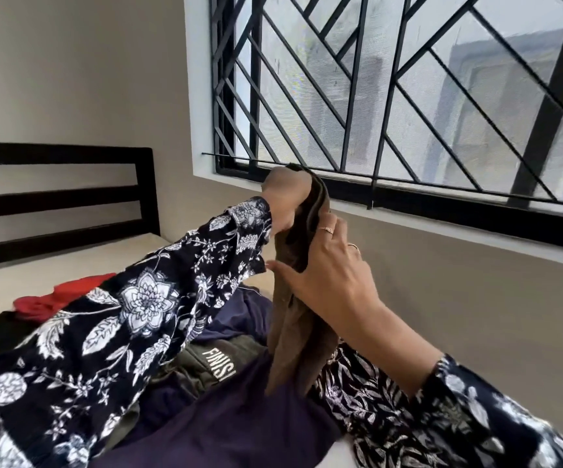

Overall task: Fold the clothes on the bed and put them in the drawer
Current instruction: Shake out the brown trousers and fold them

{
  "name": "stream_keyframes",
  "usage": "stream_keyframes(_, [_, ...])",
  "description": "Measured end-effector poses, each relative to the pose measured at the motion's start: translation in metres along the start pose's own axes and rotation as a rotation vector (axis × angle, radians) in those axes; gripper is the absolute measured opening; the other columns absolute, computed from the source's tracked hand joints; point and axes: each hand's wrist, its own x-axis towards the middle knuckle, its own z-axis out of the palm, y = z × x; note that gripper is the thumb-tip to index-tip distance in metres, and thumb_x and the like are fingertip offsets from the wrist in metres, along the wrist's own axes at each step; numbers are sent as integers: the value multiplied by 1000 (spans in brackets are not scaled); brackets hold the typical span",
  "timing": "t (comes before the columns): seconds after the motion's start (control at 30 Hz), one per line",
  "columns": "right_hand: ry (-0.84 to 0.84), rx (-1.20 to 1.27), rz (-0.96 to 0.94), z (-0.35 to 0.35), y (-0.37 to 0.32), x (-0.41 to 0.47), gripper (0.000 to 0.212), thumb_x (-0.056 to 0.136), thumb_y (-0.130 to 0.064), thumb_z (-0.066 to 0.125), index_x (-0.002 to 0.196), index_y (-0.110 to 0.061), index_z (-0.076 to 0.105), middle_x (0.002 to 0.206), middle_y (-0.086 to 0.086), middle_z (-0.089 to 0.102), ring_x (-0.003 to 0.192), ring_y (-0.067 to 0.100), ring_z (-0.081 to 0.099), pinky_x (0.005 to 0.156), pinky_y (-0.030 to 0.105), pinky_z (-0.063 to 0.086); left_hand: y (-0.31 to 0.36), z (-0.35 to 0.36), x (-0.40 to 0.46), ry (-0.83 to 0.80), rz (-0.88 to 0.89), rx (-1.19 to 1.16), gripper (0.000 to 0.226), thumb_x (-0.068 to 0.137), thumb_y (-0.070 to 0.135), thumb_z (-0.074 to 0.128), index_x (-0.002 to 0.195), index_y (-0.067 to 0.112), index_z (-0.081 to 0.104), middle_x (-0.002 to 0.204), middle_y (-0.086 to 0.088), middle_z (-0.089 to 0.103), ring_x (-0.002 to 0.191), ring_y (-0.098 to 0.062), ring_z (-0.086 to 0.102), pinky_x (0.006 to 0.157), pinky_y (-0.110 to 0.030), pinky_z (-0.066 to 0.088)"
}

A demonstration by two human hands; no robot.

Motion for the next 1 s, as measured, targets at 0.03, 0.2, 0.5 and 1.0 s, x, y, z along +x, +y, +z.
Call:
stream_keyframes(0.03, [53,22,28,3,1,5,85,82,-59,64,138,-9,23,127,7,38,112,36,54,76,41,46,5,1,-2,9,-15,-54,51,61,16,40,103,-2,63,104,-19,68,94,-33,67,85,-49,56])
stream_keyframes(0.2, [375,36,69,0,17,34,55,89,-32,60,133,-11,33,121,10,51,98,38,59,68,37,33,27,-1,-24,-63,62,-129,38,98,13,40,132,-1,48,122,-12,59,107,-23,57,91,-36,52])
stream_keyframes(0.5, [11,412,-120,-50,73,54,37,84,-11,72,116,-13,53,96,1,65,93,20,64,89,35,50,20,-57,-26,-449,67,771,57,72,62,68,104,15,63,98,1,65,77,-13,63,57,-22,56])
stream_keyframes(1.0, [-36,907,84,-50,127,52,21,87,-10,68,108,-12,66,93,-2,74,86,12,70,84,29,54,-27,-33,-17,-206,513,467,65,74,15,78,132,20,47,84,10,54,79,-3,56,73,-17,44])
